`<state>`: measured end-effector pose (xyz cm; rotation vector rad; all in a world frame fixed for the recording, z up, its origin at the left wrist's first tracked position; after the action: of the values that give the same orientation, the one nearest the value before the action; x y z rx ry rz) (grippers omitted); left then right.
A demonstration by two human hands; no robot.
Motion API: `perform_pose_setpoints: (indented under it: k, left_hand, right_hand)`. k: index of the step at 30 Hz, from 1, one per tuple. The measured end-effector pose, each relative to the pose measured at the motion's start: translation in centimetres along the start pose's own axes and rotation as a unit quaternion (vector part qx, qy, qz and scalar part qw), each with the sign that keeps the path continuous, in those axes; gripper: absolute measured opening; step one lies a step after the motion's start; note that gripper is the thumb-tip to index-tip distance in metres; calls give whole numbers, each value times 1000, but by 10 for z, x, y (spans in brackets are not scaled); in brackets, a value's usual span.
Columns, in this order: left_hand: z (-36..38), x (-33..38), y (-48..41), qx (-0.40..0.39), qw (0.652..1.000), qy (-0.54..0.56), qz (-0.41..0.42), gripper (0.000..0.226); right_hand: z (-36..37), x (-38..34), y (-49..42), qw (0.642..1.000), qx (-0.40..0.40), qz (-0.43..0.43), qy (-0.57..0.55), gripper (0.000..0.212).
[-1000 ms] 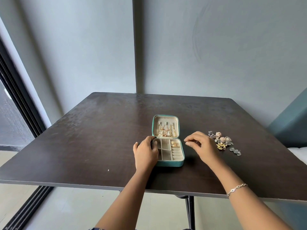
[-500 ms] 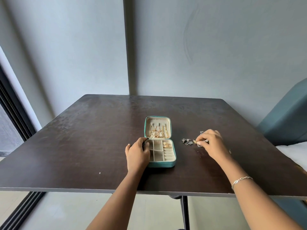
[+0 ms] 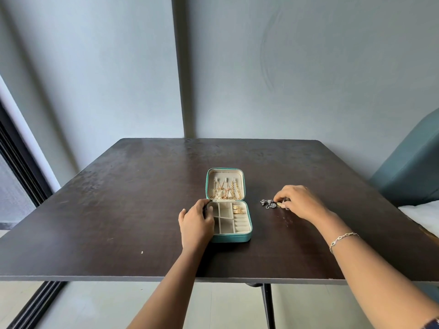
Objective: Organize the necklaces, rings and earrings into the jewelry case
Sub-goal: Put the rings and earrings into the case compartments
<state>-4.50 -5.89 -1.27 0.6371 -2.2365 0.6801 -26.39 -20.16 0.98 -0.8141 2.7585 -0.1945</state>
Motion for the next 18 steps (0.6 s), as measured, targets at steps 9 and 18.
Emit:
perform_pose_setpoints:
  k: [9, 18]
  left_hand:
    - [-1, 1, 1, 2, 1000, -3, -3, 26]
    - [-2, 1, 0, 3, 1000, -2, -3, 27]
  right_hand:
    - [-6, 2, -1, 997, 38, 6, -67, 21]
    - [-7, 18, -3, 986, 68, 54, -141, 20]
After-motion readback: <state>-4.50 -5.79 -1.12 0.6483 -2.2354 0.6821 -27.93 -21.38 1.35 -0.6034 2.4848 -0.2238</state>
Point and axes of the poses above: each hand's wrist, its own y-axis away from the middle knuckle, its own z-axis out of the palm, x = y × z, the point moved 10 cm from there along -y, towards the middle knuckle, and after that the axes turned 3 degrees about x, right-handed, at the moved point
